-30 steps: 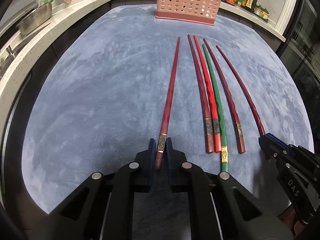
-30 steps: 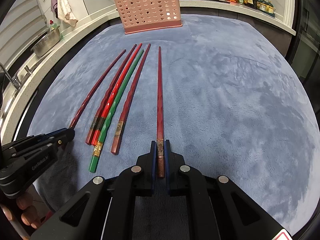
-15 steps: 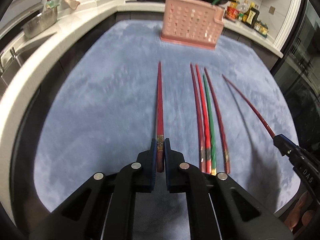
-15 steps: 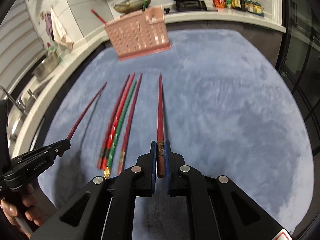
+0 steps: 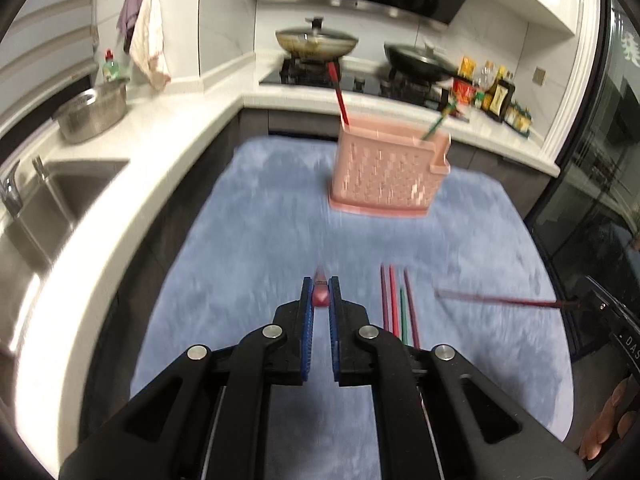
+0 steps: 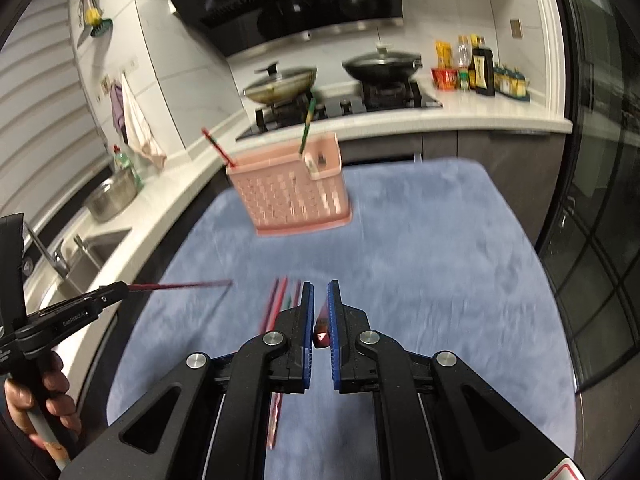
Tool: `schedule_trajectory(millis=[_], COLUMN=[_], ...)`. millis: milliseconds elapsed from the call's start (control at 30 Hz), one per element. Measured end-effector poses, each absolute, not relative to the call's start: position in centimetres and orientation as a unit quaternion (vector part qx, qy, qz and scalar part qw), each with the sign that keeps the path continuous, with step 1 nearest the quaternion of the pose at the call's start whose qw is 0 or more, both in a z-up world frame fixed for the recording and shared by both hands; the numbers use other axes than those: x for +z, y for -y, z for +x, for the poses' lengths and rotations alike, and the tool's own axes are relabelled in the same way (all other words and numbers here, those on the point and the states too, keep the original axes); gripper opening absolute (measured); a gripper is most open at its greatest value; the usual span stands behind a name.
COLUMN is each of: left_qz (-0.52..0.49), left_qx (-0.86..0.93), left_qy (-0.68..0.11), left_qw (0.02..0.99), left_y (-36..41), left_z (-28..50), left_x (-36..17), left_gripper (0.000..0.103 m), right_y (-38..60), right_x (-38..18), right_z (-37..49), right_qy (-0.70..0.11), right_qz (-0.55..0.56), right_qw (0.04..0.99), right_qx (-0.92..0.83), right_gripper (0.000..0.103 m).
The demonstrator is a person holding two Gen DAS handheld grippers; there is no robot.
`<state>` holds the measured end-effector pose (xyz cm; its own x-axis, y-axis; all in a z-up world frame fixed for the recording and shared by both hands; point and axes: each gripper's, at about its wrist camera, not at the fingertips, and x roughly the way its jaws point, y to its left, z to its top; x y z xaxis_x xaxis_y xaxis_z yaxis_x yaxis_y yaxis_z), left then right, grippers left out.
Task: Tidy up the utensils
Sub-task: 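Lift both dark-red chopsticks and lower them into the pink caddy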
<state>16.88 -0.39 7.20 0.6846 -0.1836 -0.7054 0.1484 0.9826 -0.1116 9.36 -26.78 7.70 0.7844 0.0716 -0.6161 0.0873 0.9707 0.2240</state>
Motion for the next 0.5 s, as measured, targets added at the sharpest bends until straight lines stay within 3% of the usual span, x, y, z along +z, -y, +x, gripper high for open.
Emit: schedule_trajectory(millis=[500], left_qz=[-0.027], left_qx=[-0.101], left_qy=[-0.327], left_qw=[0.939], left_y=[1.2], left_z=[23.5], left_x=[16.3], left_gripper=[0.007], right_y=[28.4], right_x=[15.5], right_z=[15.8], right_qy=[-0.276], right_qz=[0.126], right_qw=[0.953], right_qx=[0.020], right_gripper=[0.007])
